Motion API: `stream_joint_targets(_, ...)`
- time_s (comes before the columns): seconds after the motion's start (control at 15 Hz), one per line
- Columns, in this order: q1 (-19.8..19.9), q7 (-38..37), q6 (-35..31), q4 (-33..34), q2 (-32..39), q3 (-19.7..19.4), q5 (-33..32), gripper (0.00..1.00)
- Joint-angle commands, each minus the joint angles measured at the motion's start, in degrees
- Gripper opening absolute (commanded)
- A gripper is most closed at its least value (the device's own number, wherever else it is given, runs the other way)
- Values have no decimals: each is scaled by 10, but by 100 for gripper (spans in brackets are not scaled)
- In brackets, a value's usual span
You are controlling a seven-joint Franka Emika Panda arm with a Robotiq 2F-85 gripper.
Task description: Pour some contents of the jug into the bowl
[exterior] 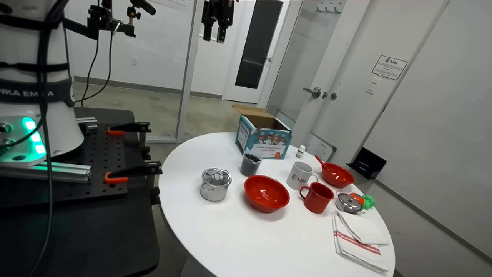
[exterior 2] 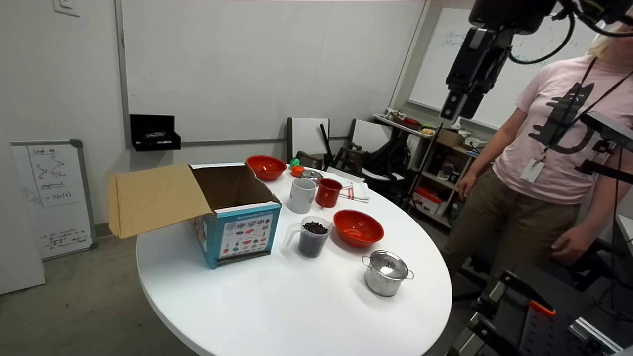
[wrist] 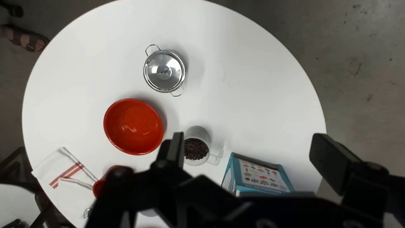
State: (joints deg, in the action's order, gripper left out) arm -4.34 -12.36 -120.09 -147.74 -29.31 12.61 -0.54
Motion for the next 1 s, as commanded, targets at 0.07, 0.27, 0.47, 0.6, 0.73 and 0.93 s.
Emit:
stream_joint_targets(0.07, -8, -3, 0, 4, 17, -8, -4, 100)
stream_joint_targets(0.27, -8, -3, 1, 4, 10, -9, -4, 100)
stream_joint_targets(0.47, -9, -3, 1, 4, 9, -9, -4, 100)
stream_joint_targets(0.6, -1, -45, -5, 10, 19, -14, 25, 100)
stream_joint_targets(0.73, 2, -72, -13, 15, 30, -26, 61, 100)
stream_joint_targets(0.93, 10, -112, -58, 17, 43, -33, 101, 100)
